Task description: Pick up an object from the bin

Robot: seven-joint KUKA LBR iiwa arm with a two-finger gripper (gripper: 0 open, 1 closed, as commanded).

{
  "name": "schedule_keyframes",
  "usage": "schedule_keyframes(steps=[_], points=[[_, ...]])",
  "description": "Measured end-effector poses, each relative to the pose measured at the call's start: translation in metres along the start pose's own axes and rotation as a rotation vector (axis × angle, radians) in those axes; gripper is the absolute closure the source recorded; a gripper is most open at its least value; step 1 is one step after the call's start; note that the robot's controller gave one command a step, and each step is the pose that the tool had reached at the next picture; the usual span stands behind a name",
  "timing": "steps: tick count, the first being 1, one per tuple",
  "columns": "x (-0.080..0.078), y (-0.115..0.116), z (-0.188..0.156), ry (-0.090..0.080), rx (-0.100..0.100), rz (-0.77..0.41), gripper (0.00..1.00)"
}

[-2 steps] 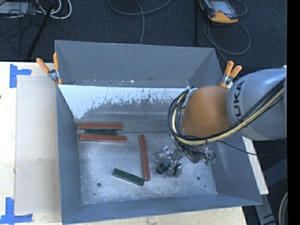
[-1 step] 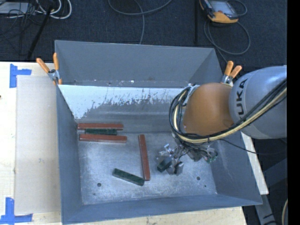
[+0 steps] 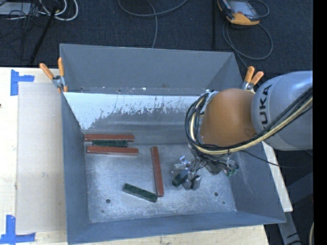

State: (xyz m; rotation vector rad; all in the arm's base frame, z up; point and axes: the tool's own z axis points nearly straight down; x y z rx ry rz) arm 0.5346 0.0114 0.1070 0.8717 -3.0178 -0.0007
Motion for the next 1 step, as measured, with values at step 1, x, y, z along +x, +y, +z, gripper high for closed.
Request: schedule_keyframes(steps=[1], points=[[0.0006,0.0006,-0.0102,0.003,-0.002,0.001,1.00]])
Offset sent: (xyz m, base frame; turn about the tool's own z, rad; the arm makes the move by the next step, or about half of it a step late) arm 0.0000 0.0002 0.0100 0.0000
